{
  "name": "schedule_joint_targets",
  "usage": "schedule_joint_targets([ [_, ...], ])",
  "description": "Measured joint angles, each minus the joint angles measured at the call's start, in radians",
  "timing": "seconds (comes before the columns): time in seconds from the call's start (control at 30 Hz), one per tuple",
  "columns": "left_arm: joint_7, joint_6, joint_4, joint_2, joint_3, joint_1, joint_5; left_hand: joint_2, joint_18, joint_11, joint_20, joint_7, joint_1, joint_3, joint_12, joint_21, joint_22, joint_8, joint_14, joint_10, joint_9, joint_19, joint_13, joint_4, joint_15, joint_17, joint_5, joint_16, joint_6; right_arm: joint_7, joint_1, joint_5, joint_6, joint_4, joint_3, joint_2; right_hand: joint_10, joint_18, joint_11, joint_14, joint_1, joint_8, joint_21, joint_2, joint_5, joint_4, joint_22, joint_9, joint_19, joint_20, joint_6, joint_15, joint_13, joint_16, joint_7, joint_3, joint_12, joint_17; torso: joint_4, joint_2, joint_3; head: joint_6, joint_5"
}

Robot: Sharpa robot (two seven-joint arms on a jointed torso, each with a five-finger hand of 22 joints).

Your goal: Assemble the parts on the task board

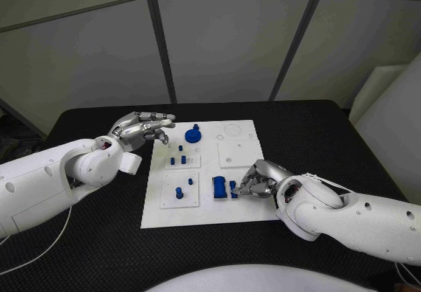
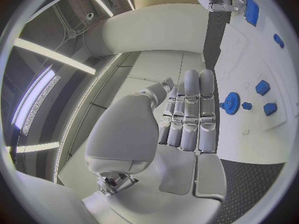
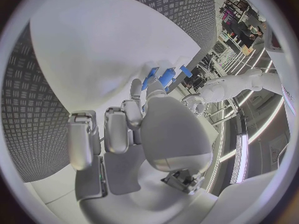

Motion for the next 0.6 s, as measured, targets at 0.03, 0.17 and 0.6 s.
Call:
schedule_joint_targets([
  [0.03,0.0,0.0,0.0,0.0,0.0,0.0,0.0,0.0,0.0,0.0,0.0,0.0,0.0,0.0,0.0,0.0,0.0,0.0,0.0,0.0,0.0,0.0,0.0,0.0,0.0,0.0,0.0,0.0,0.0,-0.003,0.0,-0.005,0.001,0.001,0.0,0.0,0.0,0.0,0.0,0.0,0.0,0.0,0.0,0.0,0.0,0.0,0.0,0.0,0.0,0.0,0.0,0.0,0.0,0.0,0.0,0.0,0.0,0.0,0.0,0.0,0.0,0.0,0.0],
  [0.17,0.0,0.001,0.0,-0.001,0.0,0.0,0.0,0.0,0.0,0.0,0.0,0.0,0.0,0.0,0.0,0.0,0.0,0.0,0.0,0.0,-0.001,0.0,0.0,0.0,0.0,0.0,0.0,0.0,0.0,-0.011,0.0,-0.021,0.003,0.005,0.0,0.0,0.0,0.0,0.0,0.0,0.003,0.0,0.0,0.003,0.0,0.004,0.0,0.004,0.0,0.0,0.004,0.0,0.002,0.0,-0.003,-0.004,0.0,0.0,0.0,-0.001,0.0001,0.0,-0.001],
  [0.6,-0.001,0.002,0.0,-0.003,0.0,0.0,0.0,0.0,0.0,0.0,0.0,0.0,0.0,0.0,0.0,0.0,0.0,0.0,0.0,0.0,-0.001,0.0,0.0,0.0,0.0,0.0,0.0,0.0,0.0,0.136,0.0,0.019,-0.051,0.036,-0.001,-0.038,-0.03,0.0,-0.006,0.002,-0.036,-0.029,-0.026,-0.015,0.004,0.06,0.0,0.028,0.0,0.0,-0.073,0.002,-0.086,-0.048,0.027,-0.047,-0.116,-0.083,-0.0005,-0.002,0.0004,0.006,0.001],
])
